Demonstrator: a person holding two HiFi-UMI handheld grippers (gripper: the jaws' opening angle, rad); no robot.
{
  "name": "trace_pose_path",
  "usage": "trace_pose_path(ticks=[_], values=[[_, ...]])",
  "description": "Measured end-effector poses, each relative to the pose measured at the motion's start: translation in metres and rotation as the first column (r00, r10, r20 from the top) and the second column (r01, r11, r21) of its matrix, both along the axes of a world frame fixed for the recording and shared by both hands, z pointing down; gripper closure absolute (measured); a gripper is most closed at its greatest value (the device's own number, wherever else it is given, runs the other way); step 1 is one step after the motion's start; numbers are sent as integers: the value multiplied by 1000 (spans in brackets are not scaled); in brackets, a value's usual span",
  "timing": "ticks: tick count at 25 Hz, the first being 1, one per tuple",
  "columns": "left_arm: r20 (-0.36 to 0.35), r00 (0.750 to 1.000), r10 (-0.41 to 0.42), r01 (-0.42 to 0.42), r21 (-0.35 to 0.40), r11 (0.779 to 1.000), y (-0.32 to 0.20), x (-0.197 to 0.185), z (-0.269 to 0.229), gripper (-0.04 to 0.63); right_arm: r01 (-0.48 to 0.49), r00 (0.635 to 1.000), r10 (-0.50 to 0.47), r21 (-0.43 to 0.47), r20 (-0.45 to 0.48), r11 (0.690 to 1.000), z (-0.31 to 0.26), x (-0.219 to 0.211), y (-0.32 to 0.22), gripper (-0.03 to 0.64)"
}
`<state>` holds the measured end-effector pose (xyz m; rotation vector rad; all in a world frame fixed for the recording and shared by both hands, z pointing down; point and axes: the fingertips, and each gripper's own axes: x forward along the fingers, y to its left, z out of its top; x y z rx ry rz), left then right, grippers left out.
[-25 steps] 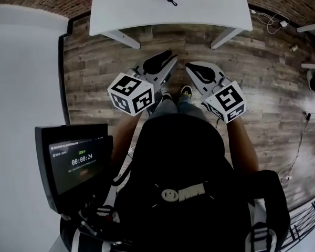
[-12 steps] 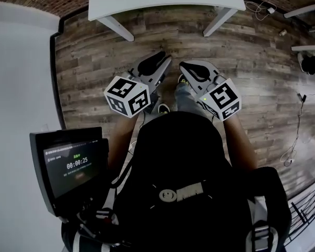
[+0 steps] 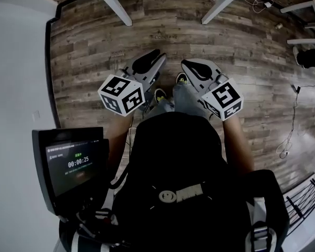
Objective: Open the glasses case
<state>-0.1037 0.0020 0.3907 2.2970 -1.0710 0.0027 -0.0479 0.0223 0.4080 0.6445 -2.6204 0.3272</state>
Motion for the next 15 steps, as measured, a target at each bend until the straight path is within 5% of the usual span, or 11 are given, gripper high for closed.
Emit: trace_pose_path(ticks=[10, 12, 15], values=[[60, 998, -8, 7, 15, 1000, 88, 58, -11, 497, -34, 999, 34, -5, 18, 999, 0, 51, 79, 611], [82, 996, -21, 20, 20, 1000, 108, 73, -13, 581, -35, 999, 35, -17, 24, 999, 0, 66, 100, 611], [82, 996, -18, 16, 17, 1000, 126, 93, -14, 591, -34, 999, 34, -25, 20, 999, 1, 83, 120, 611]])
